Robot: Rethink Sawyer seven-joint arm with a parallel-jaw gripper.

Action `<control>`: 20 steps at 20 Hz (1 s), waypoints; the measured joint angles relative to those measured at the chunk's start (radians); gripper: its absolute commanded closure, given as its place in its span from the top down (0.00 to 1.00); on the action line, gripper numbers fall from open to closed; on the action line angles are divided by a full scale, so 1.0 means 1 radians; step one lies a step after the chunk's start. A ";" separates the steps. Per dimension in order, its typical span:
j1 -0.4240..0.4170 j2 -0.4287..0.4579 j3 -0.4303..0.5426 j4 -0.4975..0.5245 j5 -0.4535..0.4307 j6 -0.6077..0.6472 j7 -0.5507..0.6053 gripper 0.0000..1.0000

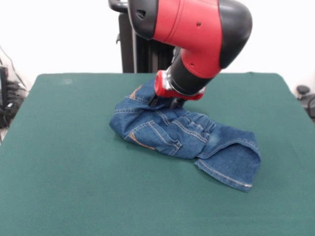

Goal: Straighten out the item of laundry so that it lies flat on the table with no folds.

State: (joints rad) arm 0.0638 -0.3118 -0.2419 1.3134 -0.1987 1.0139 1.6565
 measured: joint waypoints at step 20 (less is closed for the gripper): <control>0.021 0.029 -0.048 -0.037 -0.004 0.102 0.000 0.00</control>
State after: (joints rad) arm 0.0844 -0.2826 -0.2897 1.2764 -0.2024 1.1164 1.6565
